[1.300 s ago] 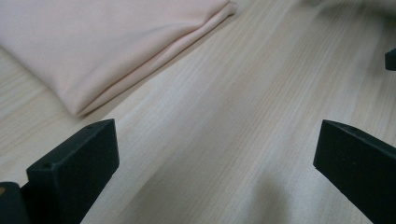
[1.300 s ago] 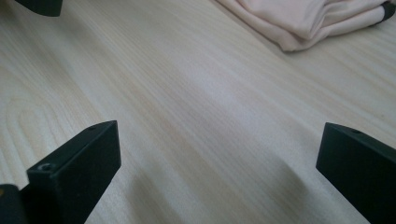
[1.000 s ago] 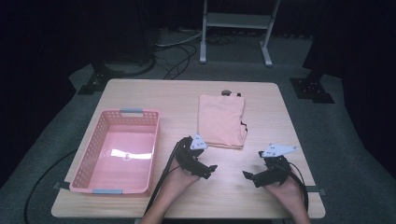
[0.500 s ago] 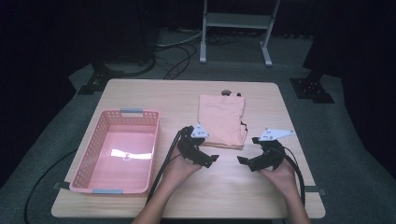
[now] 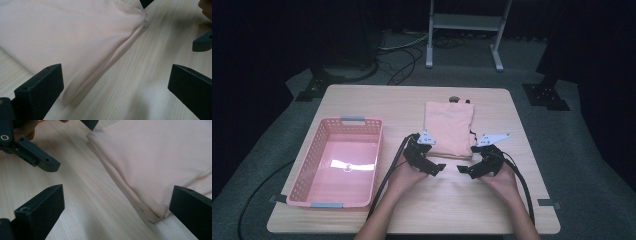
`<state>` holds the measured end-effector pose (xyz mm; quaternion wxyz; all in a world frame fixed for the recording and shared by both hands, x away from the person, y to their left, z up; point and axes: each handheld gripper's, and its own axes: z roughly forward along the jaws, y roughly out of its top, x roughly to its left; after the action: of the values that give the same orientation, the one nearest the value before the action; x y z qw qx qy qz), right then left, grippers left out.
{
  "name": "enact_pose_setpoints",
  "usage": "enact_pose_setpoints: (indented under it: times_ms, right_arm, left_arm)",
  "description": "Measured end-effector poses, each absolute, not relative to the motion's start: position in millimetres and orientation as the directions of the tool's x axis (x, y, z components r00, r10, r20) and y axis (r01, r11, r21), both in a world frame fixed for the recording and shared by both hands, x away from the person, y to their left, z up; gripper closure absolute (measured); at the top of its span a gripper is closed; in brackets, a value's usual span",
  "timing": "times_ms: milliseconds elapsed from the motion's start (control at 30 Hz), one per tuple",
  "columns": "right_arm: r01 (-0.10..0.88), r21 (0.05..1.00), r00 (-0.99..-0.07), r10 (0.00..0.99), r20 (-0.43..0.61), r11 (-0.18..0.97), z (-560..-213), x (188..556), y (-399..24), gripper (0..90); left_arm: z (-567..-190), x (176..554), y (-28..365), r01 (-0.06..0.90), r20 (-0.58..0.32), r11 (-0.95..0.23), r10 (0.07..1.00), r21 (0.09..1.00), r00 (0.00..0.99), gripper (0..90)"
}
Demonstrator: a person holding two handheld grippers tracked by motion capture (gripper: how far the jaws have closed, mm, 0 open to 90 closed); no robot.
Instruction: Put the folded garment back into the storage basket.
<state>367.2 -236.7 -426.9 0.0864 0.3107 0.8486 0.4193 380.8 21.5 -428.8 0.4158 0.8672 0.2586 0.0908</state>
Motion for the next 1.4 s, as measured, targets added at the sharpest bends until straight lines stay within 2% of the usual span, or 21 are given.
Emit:
enact_pose_setpoints:
  times_ms: [500, 1400]
  right_arm:
    - [0.478, 0.728, -0.807, 0.572, 0.143, 0.492, -440.7, 373.2, -228.0, 0.0]
    - [0.498, 0.691, -0.819, 0.545, 0.178, 0.524, -437.0, 339.4, -229.3, 0.0]
  left_arm:
    - [-442.0, 386.8, 22.8, 0.395, -0.097, -0.532, 0.501, 0.749, 0.860, 0.0]
    - [-436.7, 342.6, 21.6, 0.411, -0.119, -0.581, 0.473, 0.703, 0.873, 0.0]
